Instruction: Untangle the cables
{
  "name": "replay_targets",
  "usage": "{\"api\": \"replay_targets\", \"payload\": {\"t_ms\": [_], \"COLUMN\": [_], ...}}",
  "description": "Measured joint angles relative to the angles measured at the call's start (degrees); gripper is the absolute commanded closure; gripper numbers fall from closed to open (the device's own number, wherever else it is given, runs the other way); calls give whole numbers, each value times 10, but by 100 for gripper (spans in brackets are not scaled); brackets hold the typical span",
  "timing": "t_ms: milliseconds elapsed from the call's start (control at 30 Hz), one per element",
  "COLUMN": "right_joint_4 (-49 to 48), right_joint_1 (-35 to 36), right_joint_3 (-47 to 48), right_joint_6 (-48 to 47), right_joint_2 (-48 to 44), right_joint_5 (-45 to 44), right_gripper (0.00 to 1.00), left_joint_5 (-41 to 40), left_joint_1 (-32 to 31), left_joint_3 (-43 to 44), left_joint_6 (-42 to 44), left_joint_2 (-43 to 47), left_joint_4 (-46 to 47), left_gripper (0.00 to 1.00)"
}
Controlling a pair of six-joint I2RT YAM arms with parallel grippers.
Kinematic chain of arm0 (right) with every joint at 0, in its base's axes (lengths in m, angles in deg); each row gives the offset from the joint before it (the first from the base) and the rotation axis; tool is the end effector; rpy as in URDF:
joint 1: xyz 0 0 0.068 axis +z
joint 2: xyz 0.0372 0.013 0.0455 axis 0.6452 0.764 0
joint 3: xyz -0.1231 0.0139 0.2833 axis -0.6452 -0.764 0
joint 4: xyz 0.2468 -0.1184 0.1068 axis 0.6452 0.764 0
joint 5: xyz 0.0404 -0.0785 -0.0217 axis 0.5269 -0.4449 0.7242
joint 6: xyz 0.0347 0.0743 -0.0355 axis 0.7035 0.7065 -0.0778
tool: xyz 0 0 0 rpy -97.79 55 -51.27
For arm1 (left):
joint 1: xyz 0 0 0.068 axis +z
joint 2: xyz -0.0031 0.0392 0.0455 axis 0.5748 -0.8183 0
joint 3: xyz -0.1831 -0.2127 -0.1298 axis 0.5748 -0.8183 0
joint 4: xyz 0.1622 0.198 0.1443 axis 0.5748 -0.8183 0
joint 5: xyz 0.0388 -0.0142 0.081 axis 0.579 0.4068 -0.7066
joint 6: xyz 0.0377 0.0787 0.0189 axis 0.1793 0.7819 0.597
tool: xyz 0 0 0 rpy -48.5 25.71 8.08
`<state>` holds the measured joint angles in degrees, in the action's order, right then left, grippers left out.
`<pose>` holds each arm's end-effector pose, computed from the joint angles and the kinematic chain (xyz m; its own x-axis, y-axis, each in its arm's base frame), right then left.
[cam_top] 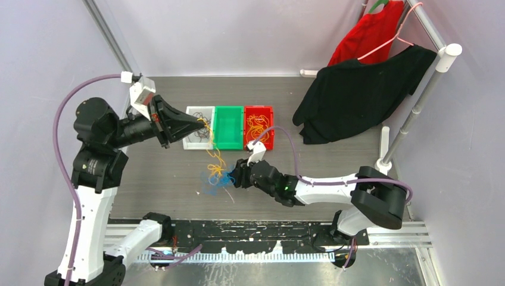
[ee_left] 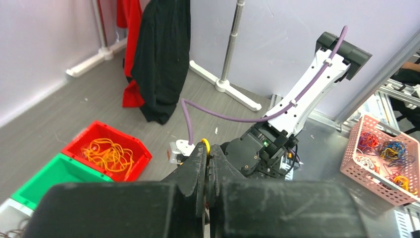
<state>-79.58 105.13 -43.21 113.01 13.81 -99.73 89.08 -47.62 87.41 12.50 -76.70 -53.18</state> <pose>0.1734 0.3185 0.1951 -0.5587 0.1002 -0.8233 -0.5366 0.7132 0.4510 0.1458 -0.1006 0.5414 -0.2233 -0.1104 -0.9685 0.9076 0.3387 -0.2479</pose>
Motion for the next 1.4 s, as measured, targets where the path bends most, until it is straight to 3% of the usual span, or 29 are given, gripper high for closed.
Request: {"api": "replay_targets", "payload": {"t_ms": [500,667,833,1100,1400], "right_joint_4": [108,129,152,170,138], "right_joint_1": [2,2,2,2,2], "right_joint_3": [-28,-28,-22,121,245], "right_joint_6": [30,27,-24,-127,-174], "right_joint_2": [-62,-91,-191,-250,-132], "right_joint_5": [-65,-66,-59,31,112], "right_gripper": [49,36,24,18,22], "left_joint_5": [-27,-42,-39,-32,-15], "left_joint_1": [0,0,0,0,0], "left_joint_3": [120,168,138,76,70], "left_joint_6": [45,64,69,80,80], "left_joint_2": [-8,-25,-9,-2,-5], "left_joint_4": [30,34,27,-7,-17], "left_gripper": [100,100,100,100,100]}}
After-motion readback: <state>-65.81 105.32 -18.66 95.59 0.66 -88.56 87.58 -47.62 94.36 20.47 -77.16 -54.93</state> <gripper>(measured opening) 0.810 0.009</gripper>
